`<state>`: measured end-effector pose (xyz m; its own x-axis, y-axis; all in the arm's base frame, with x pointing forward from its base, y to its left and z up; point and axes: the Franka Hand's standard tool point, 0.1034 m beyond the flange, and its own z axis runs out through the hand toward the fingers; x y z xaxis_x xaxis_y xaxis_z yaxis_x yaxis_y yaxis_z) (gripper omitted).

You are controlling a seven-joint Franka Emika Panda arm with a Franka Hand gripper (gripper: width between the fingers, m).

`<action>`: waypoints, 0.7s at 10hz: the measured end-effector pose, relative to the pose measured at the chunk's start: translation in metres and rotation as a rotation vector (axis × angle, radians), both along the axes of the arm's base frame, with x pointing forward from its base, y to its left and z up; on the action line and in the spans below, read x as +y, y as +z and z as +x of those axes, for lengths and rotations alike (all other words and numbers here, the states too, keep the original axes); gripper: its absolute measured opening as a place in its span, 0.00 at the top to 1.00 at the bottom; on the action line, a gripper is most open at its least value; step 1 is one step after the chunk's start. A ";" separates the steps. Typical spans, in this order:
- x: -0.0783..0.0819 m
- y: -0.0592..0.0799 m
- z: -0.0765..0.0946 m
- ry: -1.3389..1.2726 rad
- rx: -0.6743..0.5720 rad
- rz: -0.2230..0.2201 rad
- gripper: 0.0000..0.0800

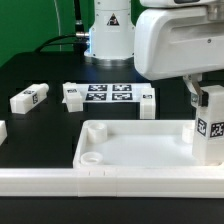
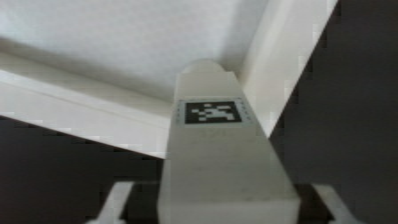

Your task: Assemble desk

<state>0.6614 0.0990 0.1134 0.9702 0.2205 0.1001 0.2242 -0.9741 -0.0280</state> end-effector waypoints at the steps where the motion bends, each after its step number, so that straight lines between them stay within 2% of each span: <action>1: 0.000 0.000 0.000 -0.073 0.004 0.009 0.64; 3: -0.005 0.000 0.001 -0.325 0.021 0.058 0.64; 7: -0.007 0.000 0.001 -0.730 0.047 0.095 0.64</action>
Offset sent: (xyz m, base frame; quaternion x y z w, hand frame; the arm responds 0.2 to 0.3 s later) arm -0.0022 0.0003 0.0025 0.0261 -0.0076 0.2441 0.9694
